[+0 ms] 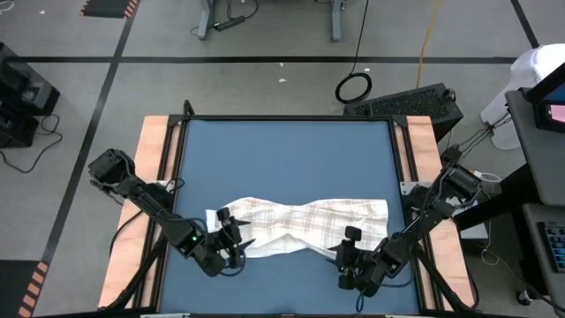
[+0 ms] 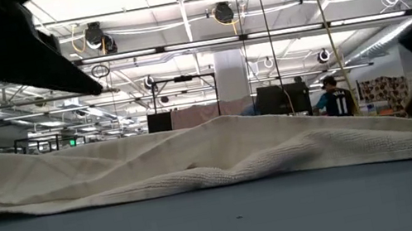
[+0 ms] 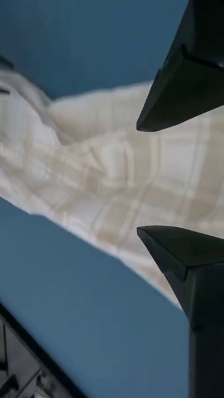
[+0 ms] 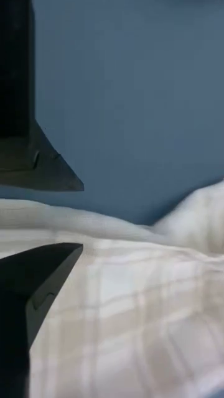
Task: Roll towel into tight, uniform cylinder
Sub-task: Roll the white towel
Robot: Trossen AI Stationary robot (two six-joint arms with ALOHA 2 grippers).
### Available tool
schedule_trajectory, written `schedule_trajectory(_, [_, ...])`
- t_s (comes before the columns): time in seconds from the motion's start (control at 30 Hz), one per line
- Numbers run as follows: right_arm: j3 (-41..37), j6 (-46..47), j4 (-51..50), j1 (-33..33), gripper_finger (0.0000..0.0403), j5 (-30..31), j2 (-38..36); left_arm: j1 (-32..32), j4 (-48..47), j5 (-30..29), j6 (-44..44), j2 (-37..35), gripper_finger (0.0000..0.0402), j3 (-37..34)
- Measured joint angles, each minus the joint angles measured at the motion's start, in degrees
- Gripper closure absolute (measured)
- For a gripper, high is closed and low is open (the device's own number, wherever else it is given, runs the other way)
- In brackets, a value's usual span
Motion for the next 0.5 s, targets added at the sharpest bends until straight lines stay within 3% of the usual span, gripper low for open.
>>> schedule_trajectory(0.27, [-5.5,6.0,6.4,0.8,0.0321,-4.1,0.0,6.2,-3.9,6.1,0.4,1.9,0.0140,0.0])
schedule_trajectory(0.4, [-6.6,10.0,6.6,2.1,0.0337,-5.9,0.0,6.7,-8.4,10.4,-3.8,6.3,0.0140,0.0])
schedule_trajectory(0.5, [-6.8,11.1,6.6,3.6,0.0342,-5.9,-0.1,6.0,-13.4,10.4,-9.0,9.5,0.0140,0.1])
